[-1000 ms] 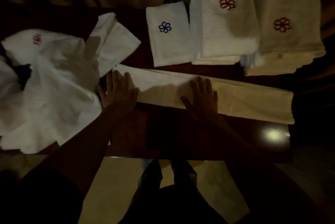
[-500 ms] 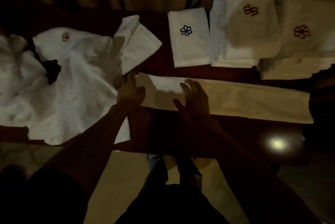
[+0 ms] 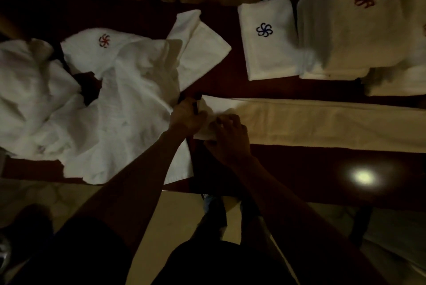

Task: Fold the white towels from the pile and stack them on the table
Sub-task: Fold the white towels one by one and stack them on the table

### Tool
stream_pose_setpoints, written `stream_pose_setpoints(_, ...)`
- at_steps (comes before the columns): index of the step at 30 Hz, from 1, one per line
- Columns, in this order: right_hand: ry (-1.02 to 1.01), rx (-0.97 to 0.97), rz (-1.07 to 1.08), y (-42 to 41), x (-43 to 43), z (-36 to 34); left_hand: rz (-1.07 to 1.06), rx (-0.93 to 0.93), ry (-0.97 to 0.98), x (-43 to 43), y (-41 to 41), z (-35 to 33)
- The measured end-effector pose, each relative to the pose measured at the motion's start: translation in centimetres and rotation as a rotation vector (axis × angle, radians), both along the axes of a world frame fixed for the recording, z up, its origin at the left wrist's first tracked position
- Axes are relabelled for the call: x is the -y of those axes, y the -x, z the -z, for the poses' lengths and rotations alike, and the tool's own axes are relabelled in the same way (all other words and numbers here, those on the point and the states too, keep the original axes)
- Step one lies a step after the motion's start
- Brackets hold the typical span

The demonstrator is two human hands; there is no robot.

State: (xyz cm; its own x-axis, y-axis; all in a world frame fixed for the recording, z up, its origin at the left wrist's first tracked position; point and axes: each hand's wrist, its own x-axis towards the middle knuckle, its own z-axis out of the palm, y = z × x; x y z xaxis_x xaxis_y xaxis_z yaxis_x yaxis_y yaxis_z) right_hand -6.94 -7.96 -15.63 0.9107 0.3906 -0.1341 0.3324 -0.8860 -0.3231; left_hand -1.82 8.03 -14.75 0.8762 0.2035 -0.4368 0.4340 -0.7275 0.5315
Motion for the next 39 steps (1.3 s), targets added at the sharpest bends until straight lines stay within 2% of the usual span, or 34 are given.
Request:
stream_pose_setpoints(4, 0.019, 0.073, 0.034, 0.2, -1.0, 0.2, -0.048, -0.010, 0.040, -0.5, -0.5, 0.1)
stream_pose_setpoints(9, -0.134, 0.176, 0.081, 0.0, -0.6, -0.7, -0.177, -0.065, 0.319, -0.5, -1.5, -0.9)
stream_pose_setpoints(14, -0.245, 0.274, 0.166, -0.8, 1.0, -2.8, -0.220, -0.001, 0.482, 1.2, -3.1, -3.9)
stream_pose_setpoints(19, -0.374, 0.315, 0.253, -1.4, 2.6, -5.6, -0.119, 0.112, 0.424, 3.8, -4.1, -7.6)
stream_pose_setpoints(24, -0.445, 0.467, 0.266, -1.5, 1.5, -7.6, -0.096, 0.173, 0.370, 2.9, -3.7, -10.4)
stream_pose_setpoints(29, -0.496, 0.313, 0.239, -1.3, -0.5, -9.9, -0.194, 0.259, 0.424, 0.7, -2.0, -12.6)
stream_pose_setpoints(34, -0.539, 0.313, 0.249, -0.7, -0.7, -11.6, -0.256, 0.343, 0.461, 1.5, -1.4, -14.5)
stream_pose_setpoints(39, -0.598, 0.321, 0.352, -0.1, 2.6, -12.2, -0.232, 0.379, 0.501, 6.4, -1.8, -14.7)
